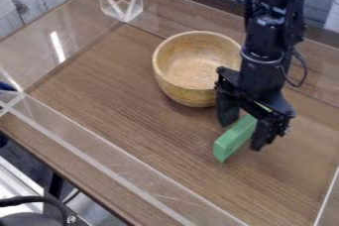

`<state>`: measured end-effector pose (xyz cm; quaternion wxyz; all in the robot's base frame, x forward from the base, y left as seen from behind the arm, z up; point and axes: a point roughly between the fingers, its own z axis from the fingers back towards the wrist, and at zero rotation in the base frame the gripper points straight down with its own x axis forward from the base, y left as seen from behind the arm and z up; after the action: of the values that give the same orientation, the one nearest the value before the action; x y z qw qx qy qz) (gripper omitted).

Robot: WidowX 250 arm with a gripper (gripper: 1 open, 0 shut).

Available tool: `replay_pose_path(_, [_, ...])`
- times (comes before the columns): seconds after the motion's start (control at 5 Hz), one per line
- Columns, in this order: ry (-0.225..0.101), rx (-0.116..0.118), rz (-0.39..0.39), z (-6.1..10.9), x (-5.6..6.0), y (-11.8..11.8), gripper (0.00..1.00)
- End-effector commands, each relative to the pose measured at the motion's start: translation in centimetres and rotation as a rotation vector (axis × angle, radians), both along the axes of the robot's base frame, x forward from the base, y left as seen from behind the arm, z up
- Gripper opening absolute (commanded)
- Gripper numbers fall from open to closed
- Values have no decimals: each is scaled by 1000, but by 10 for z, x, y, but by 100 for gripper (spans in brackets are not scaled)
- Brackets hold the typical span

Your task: Put the green block in the brown bowl

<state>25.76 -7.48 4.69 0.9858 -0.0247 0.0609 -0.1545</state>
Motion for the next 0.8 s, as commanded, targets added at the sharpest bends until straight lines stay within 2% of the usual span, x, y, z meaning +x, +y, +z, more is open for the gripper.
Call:
replay_pose_path(0.0, [-71, -26, -9, 16, 4, -1, 100])
replay_pose_path(0.2, [-99, -38, -15, 24, 3, -1, 100])
replay_pose_path(0.6, [-115, -47, -8, 17, 6, 0, 100])
